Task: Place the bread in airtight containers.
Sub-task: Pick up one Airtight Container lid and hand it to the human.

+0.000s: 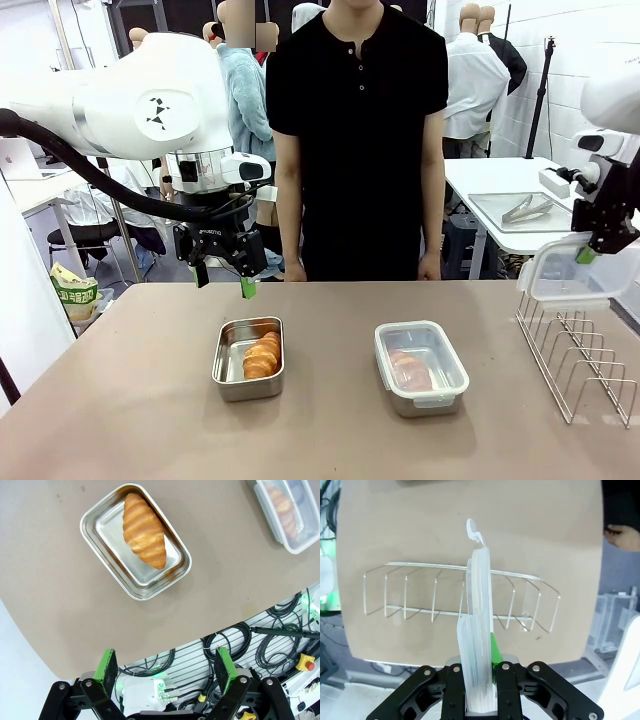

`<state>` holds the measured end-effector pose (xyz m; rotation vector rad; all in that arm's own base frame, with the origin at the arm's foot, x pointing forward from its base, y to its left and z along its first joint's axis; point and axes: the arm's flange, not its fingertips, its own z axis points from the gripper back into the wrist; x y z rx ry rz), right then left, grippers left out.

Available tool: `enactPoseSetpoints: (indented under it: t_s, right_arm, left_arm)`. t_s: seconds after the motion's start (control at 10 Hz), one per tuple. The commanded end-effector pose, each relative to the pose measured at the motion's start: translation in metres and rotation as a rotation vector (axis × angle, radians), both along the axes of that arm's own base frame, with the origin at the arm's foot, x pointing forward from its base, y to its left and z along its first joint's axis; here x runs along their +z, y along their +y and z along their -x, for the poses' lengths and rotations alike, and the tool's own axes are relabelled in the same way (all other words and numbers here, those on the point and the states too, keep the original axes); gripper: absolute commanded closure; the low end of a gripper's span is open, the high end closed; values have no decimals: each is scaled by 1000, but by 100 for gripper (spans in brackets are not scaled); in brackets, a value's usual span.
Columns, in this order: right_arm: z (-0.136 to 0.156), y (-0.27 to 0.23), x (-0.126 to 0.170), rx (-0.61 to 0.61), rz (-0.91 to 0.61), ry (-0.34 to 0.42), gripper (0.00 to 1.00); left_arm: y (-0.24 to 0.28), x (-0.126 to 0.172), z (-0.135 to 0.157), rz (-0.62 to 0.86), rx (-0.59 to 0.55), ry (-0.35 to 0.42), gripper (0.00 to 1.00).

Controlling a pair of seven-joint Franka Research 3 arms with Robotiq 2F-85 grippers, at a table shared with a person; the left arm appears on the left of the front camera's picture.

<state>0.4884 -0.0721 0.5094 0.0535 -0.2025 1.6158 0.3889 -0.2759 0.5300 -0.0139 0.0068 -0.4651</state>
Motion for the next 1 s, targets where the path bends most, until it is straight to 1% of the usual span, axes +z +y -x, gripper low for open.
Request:
enactPoseSetpoints:
  t_s: [0.0, 0.2, 0.4, 0.7, 0.8, 0.9]
  right_arm:
    - [1, -4, 14, 49, -23, -26, 100]
    - [2, -7, 29, 75, -37, -51, 100]
    - [4, -7, 49, 82, -14, -112, 100]
    - [1, 5, 63, 142, -23, -170, 100]
    - [0, 11, 70, 166, -31, -209, 100]
    - [-2, 20, 82, 195, -35, -298, 100]
  left_arm:
    - [1, 2, 0, -7, 2, -4, 0]
    - [1, 2, 0, -7, 2, -4, 0]
    - [1, 2, 0, -7, 2, -4, 0]
    - [1, 2, 0, -7, 2, -4, 0]
    - [1, 2, 0, -7, 2, -4, 0]
    - [1, 2, 0, -7, 2, -4, 0]
